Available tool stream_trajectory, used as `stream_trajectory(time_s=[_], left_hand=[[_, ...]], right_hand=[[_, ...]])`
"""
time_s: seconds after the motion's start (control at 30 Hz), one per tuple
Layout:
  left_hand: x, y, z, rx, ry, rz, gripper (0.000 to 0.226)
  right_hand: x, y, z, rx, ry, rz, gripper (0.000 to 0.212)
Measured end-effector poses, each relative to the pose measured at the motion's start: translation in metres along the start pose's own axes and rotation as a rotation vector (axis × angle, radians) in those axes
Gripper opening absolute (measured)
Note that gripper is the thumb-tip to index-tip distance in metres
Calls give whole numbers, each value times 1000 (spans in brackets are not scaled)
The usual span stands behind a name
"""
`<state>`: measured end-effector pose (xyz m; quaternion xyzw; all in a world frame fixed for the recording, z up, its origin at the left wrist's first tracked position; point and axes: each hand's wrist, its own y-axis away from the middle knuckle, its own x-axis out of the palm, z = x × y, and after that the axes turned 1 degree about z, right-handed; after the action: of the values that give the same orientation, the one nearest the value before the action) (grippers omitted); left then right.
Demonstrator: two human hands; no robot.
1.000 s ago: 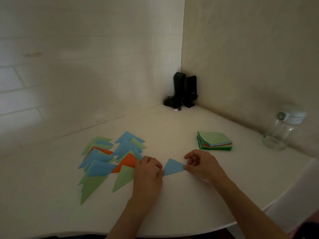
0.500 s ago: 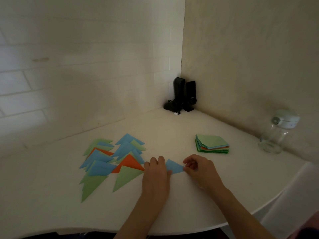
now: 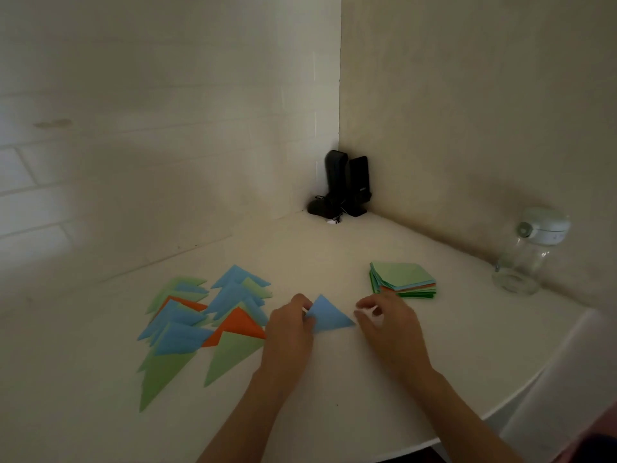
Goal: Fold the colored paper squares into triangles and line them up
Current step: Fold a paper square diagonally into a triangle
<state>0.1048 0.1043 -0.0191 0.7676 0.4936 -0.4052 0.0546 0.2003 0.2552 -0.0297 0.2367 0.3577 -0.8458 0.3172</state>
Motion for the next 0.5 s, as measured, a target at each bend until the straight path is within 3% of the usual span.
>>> stream_trajectory(time_s=[0.07, 0.13, 0.3, 0.4, 0.5], left_hand=[[-4, -20, 6, -28, 4, -9, 6], [-9, -45, 14, -84, -10, -11, 6], [-13, -103, 37, -137, -64, -5, 6], [-8, -127, 44, -151, -125, 18, 5], [-2, -141, 50, -158, -194, 27, 7]], right_hand=[[-9, -13, -10, -36, 54, -164, 12], [-17, -29, -22, 0, 136, -211, 18], [-18, -53, -39, 154, 357, 57, 49], [-15, -54, -40, 167, 426, 99, 39], [-6, -53, -37, 171, 432, 18, 28]])
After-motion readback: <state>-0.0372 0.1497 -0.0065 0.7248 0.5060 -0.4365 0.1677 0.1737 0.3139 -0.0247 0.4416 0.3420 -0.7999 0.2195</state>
